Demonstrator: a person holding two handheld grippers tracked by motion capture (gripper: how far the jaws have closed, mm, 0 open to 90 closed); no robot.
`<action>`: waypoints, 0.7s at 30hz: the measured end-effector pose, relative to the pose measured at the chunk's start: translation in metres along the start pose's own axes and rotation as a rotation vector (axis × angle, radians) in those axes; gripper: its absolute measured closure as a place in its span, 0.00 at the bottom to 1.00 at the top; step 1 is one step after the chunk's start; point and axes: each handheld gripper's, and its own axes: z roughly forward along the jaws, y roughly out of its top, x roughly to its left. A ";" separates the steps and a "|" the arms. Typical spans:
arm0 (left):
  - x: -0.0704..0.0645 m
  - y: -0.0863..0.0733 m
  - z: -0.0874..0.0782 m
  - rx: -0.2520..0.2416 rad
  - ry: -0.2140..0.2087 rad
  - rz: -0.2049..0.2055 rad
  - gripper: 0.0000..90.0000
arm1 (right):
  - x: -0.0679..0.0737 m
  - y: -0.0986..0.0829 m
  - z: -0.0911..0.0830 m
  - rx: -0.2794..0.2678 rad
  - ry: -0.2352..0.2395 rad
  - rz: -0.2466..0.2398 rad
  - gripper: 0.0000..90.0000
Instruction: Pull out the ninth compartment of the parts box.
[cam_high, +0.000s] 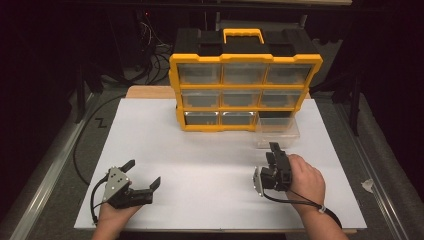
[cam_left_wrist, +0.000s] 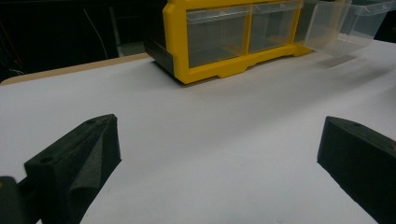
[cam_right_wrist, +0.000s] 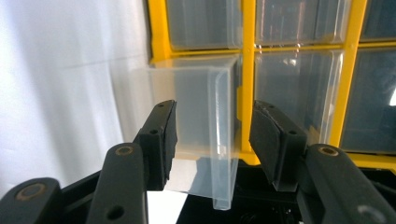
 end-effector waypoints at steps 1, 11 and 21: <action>0.000 0.000 0.000 0.000 0.000 0.002 0.00 | 0.002 0.001 -0.001 0.000 0.002 -0.001 0.59; 0.001 0.001 -0.002 -0.010 0.004 0.005 0.00 | 0.027 0.003 -0.005 0.011 0.036 -0.007 0.57; -0.001 0.000 0.000 0.001 -0.003 0.015 0.00 | 0.039 -0.012 -0.011 0.021 0.015 0.004 0.50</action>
